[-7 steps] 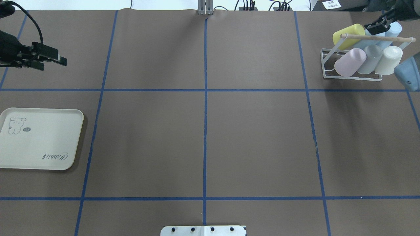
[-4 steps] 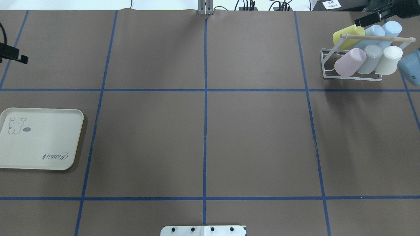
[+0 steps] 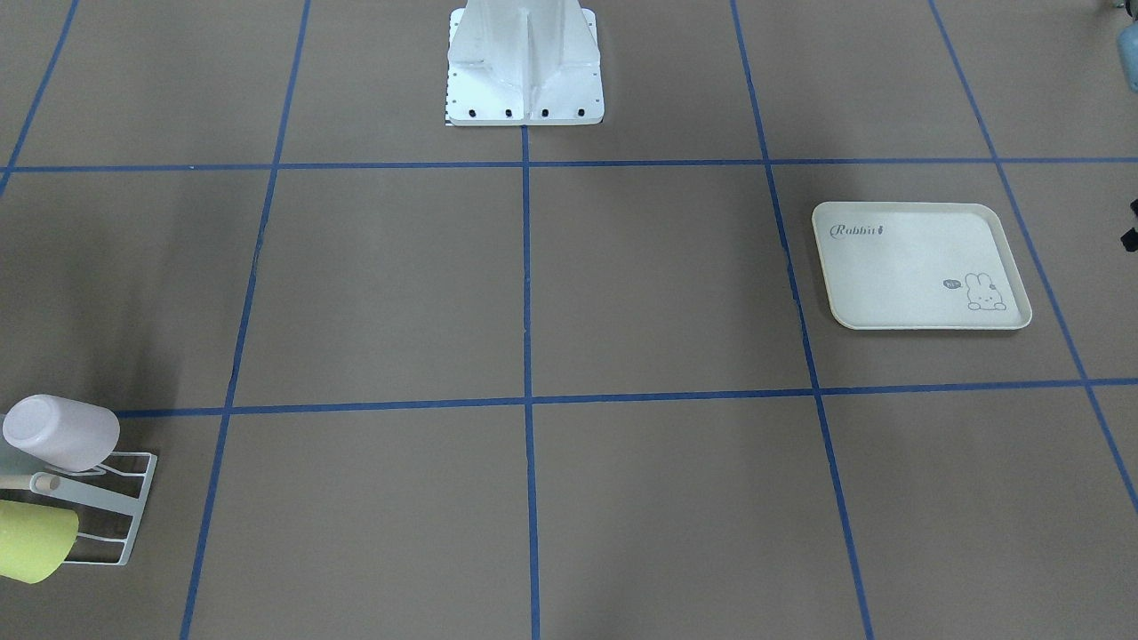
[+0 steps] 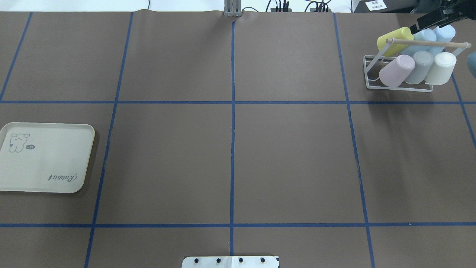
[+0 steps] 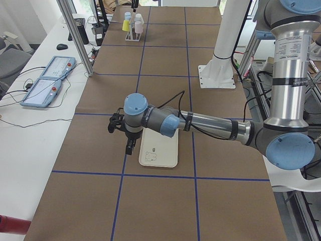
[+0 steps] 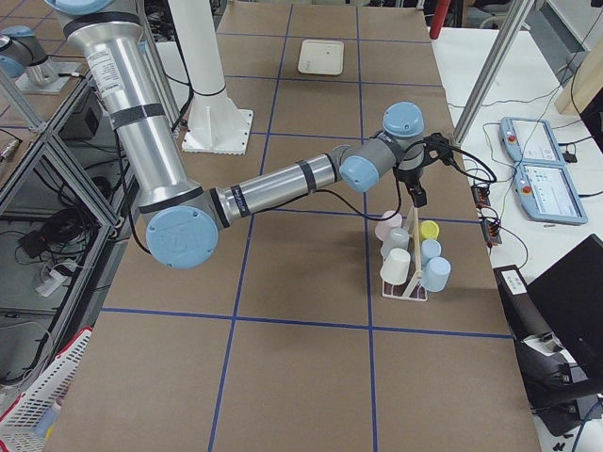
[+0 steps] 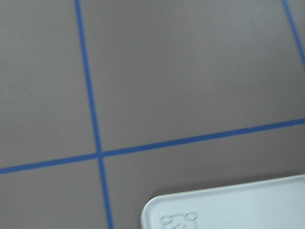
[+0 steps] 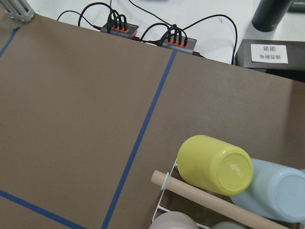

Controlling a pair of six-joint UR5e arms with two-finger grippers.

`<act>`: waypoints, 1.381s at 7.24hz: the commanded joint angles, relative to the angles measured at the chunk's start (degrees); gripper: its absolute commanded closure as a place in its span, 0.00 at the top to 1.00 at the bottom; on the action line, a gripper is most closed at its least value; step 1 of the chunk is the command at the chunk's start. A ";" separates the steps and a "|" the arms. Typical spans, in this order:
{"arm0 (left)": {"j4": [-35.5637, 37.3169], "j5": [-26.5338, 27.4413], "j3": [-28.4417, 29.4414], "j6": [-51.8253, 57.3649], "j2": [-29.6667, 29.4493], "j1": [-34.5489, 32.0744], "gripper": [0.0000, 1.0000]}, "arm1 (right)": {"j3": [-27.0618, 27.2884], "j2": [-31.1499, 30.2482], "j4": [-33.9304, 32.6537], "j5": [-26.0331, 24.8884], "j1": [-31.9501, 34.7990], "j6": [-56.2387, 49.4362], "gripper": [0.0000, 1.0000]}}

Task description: Transfer IKEA cup to right arm and place on rack

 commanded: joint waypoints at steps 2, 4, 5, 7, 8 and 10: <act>3.00 0.26 -1.22 5.63 7.47 -5.90 1.00 | -0.06 -3.40 -1.77 1.47 2.74 -0.26 1.00; 9.39 -0.09 -1.67 11.30 7.29 -6.08 1.00 | -0.06 -5.60 -2.20 1.47 4.85 -4.00 1.00; 14.82 0.43 -2.54 15.52 7.12 -6.70 1.00 | 0.11 -6.22 -5.95 1.47 5.99 -8.82 1.00; 14.97 -0.35 -4.30 16.10 7.29 -8.37 1.00 | 0.29 -12.68 -9.24 1.38 10.55 -20.94 1.00; 14.36 -0.35 -4.49 15.83 7.55 -8.63 1.00 | 0.03 -16.03 -9.32 1.38 12.14 -22.91 1.00; 12.17 -0.09 -5.10 15.66 7.29 -8.64 1.00 | 0.46 -22.72 -8.62 0.50 13.73 -24.33 1.00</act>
